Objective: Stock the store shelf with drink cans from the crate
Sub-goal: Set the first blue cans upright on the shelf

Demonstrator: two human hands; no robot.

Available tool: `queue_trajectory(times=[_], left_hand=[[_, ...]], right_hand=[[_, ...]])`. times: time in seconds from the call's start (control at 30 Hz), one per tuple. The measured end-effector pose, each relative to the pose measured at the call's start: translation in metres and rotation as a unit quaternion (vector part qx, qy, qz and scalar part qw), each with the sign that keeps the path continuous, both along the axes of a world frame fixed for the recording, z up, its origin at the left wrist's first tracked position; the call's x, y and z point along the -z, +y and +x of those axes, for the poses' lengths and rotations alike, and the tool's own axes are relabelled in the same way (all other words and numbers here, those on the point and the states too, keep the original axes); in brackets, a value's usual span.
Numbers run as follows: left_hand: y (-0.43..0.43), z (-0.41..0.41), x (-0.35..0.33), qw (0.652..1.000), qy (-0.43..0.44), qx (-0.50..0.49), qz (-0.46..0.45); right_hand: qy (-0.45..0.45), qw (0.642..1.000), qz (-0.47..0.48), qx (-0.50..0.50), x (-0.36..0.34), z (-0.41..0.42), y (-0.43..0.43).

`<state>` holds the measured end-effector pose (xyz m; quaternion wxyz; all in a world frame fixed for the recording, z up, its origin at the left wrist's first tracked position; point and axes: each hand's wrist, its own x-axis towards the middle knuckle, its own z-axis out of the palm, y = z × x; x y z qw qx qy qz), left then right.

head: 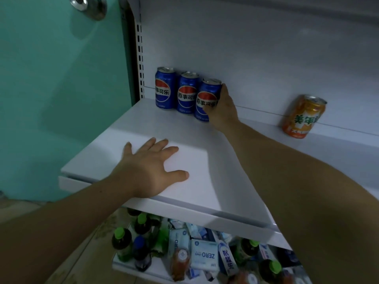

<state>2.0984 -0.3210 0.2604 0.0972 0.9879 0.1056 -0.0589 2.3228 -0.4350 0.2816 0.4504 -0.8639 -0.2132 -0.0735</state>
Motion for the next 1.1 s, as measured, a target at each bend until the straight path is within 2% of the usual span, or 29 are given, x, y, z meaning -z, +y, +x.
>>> queue_trajectory(times=[0.4, 0.67, 0.87, 1.0, 1.1], left_hand=[[0.000, -0.001, -0.001, 1.000, -0.002, 0.003, 0.003], [0.004, -0.001, -0.001, 1.000, -0.008, 0.004, -0.007], [0.000, -0.009, -0.010, 1.000, 0.004, 0.013, -0.014], [-0.022, -0.014, -0.029, 0.998, 0.002, 0.038, -0.040], [-0.080, -0.013, -0.050, 0.987, -0.027, 0.122, -0.100]], right_hand=[[0.012, 0.998, -0.055, 0.036, -0.004, 0.009, 0.000], [0.032, 0.986, -0.158, 0.045, -0.016, -0.024, -0.031], [0.064, 0.947, -0.305, 0.078, -0.055, -0.093, -0.122], [0.068, 0.932, -0.328, 0.139, -0.075, -0.148, -0.194], [0.087, 0.922, -0.323, 0.196, -0.088, -0.193, -0.249]])
